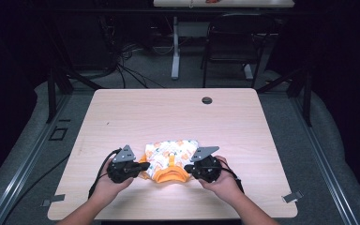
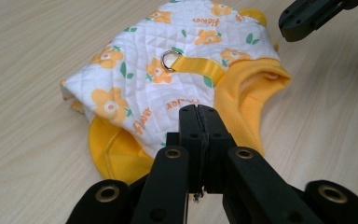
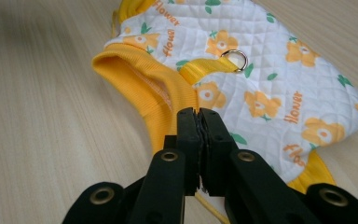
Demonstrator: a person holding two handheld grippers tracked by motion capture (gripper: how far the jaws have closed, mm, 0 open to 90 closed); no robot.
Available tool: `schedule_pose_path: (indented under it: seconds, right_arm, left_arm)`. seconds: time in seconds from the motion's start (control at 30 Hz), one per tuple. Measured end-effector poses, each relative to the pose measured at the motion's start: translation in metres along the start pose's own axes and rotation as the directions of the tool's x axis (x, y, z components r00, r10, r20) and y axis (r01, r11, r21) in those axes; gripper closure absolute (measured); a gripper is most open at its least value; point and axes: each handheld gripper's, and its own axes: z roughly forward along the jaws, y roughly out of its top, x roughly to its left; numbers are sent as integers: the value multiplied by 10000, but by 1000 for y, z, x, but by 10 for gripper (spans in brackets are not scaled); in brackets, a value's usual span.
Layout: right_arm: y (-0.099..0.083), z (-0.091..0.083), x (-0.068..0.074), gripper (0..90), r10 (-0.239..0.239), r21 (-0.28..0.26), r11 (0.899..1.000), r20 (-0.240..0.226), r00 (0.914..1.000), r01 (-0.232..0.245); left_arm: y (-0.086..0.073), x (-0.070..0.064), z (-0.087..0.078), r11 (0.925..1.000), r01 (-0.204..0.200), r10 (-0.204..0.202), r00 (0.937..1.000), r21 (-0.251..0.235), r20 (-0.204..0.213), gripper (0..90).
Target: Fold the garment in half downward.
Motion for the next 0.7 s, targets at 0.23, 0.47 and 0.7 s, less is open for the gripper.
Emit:
schedule_pose_path:
  seconds: [0.23,0.47,0.7]
  right_arm:
    - [-7,-12,-2,858,91,-114,9999,190,9998,-89]
    - [-22,-22,-5,837,487,-217,9986,278,9984,-481]
    - [-35,-27,-6,808,895,-484,9950,428,9951,-874]
  left_arm:
    - [-9,3,-9,9997,223,-225,9997,-138,-137,879]
    - [-19,5,-14,9983,557,-560,9983,-191,-167,844]
    - [-27,7,-15,9953,901,-914,9951,-353,-389,805]
